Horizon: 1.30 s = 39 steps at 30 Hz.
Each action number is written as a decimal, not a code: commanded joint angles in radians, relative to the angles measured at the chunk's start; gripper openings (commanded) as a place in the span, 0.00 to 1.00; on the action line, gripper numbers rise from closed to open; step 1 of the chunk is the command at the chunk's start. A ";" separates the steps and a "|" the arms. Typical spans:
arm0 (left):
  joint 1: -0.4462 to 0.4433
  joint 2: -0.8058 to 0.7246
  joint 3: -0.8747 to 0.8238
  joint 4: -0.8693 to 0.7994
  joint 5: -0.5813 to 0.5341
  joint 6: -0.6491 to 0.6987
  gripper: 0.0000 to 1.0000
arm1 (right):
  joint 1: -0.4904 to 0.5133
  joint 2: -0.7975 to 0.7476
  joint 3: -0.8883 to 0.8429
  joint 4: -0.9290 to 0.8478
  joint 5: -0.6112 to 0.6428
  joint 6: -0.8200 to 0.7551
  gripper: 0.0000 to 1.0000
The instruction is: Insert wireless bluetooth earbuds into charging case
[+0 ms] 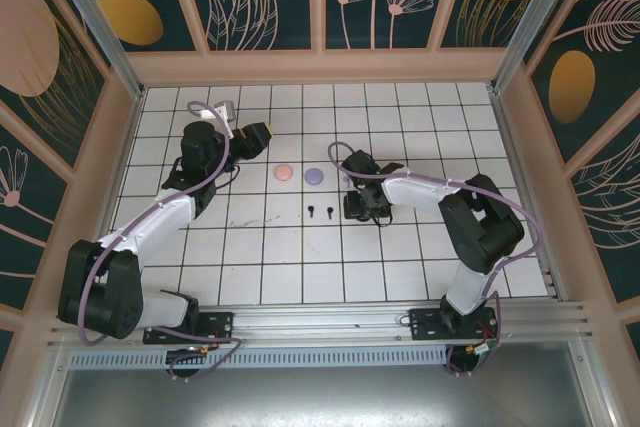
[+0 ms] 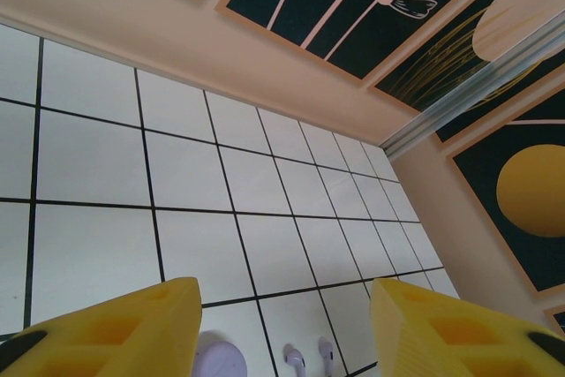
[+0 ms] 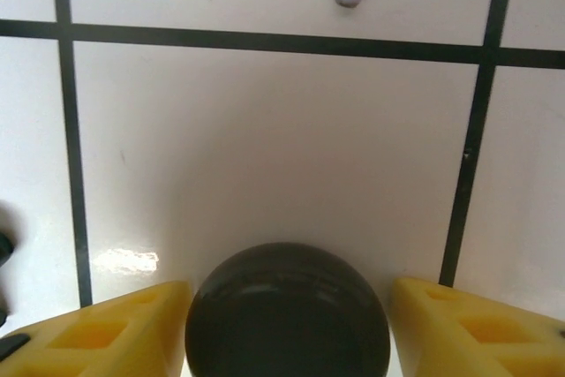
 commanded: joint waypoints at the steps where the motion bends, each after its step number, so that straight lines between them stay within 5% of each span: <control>1: 0.001 0.003 -0.008 0.030 0.005 0.001 0.53 | 0.011 0.018 0.017 -0.005 0.012 0.015 0.58; 8: -0.001 0.014 -0.017 0.057 0.025 -0.006 0.53 | 0.010 0.036 0.012 0.004 0.015 0.013 0.54; 15: 0.000 0.028 -0.042 0.080 0.058 -0.025 0.51 | 0.011 0.003 0.009 0.018 0.000 0.031 0.40; 26: -0.060 0.059 -0.192 0.367 0.179 -0.048 0.47 | 0.003 -0.259 0.044 0.087 -0.060 0.207 0.36; 39: -0.207 0.199 -0.282 0.858 0.252 -0.127 0.44 | 0.001 -0.337 0.114 0.304 -0.067 0.627 0.37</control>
